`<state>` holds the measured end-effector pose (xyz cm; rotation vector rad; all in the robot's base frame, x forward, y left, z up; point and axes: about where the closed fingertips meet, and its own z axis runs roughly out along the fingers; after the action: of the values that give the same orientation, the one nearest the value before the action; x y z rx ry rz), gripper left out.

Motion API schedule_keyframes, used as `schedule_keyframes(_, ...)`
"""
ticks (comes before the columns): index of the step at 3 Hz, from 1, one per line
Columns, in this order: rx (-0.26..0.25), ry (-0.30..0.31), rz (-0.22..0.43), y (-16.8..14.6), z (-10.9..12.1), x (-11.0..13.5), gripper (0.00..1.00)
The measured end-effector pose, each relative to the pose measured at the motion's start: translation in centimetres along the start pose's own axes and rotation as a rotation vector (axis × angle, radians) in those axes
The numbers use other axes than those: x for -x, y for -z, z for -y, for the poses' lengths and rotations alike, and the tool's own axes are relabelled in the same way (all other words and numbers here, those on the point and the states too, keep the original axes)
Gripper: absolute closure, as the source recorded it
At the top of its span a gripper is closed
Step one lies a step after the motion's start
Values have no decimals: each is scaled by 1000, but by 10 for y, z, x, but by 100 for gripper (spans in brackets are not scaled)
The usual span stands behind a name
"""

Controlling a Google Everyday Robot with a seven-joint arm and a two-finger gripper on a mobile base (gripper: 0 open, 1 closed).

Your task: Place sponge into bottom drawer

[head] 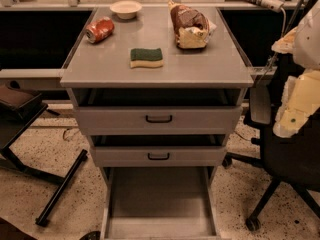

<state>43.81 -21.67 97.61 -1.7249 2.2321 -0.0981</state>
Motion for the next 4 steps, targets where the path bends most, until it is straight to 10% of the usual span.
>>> schedule_keyframes(2,15,36,24,-18,8,10,0)
schedule_keyframes(4,0,206,173,-69,65,115,0)
